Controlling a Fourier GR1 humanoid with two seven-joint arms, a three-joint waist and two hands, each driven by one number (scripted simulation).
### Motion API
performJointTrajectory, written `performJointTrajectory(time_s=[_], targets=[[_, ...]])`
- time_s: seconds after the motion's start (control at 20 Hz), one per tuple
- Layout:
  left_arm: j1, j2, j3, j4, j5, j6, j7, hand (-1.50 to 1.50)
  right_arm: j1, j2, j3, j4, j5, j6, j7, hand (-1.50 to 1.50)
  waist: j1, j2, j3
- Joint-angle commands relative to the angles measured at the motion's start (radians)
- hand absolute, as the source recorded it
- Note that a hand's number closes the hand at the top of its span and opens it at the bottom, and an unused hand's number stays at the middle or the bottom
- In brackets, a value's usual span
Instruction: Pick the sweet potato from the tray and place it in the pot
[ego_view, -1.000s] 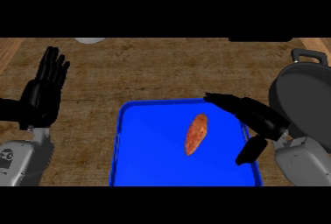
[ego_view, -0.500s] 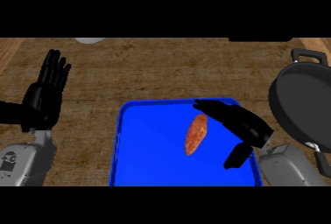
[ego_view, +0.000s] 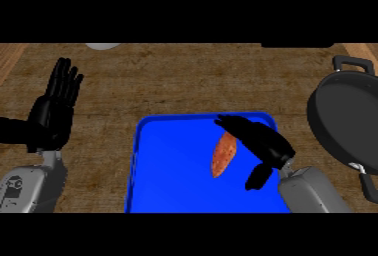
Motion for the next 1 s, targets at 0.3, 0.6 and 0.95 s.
performJointTrajectory(time_s=[0.3, 0.6, 0.95], targets=[[-0.029, -0.051, -0.002, -0.010, -0.057, 0.000, 0.026, 0.00, -0.039, 0.101, -0.010, 0.200, 0.117, -0.081, -0.105, -1.50, 0.000, 0.000, 0.000], [-0.099, -0.001, 0.081, 0.049, -0.011, -0.041, 0.045, 0.00, -0.043, 0.135, -0.011, 0.250, 0.122, -0.093, -0.158, -1.50, -0.002, 0.000, 0.000], [0.010, -0.031, 0.035, -0.018, -0.045, -0.044, 0.022, 0.00, -0.065, 0.199, 0.070, 0.340, 0.229, -0.241, -0.276, 1.50, 0.006, 0.001, 0.000]])
